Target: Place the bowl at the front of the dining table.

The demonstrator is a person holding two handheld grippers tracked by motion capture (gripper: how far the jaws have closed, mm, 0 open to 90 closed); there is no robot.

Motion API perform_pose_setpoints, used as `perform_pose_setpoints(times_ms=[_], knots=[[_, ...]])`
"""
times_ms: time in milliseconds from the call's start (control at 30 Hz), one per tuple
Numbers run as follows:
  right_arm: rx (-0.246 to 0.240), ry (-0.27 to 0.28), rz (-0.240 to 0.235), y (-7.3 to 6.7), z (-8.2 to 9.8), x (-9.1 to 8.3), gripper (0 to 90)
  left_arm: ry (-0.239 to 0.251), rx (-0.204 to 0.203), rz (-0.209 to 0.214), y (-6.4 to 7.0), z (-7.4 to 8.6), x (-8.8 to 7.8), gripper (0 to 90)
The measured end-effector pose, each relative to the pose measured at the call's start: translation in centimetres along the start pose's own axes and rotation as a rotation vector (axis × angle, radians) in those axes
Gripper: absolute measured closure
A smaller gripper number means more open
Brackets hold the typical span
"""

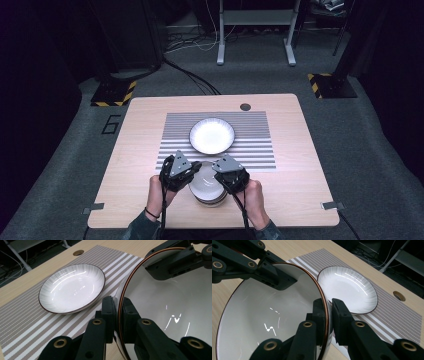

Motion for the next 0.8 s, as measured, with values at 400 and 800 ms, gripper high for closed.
perform_pose_setpoints(times_ms=[400, 800], knots=[[-0.022, 0.02, 0.013, 0.4, -1.2, -0.1, 81.2, 0.02, 0.021, -0.015, -0.5, -1.3, -0.3, 83.1], [-0.027, 0.034, 0.013, 1.0, -2.1, -0.3, 81.0, 0.029, 0.027, -0.021, -0.7, -2.2, -0.3, 83.0]])
Point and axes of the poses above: each handheld gripper's, and its own axes: x roughly forward along the jaws, z roughly out of its underside, y roughly to its right, the point moved 7 cm from there along x, roughly forward along the jaws, and after that the axes turned 14 degrees about y, right-handed, at the moved point
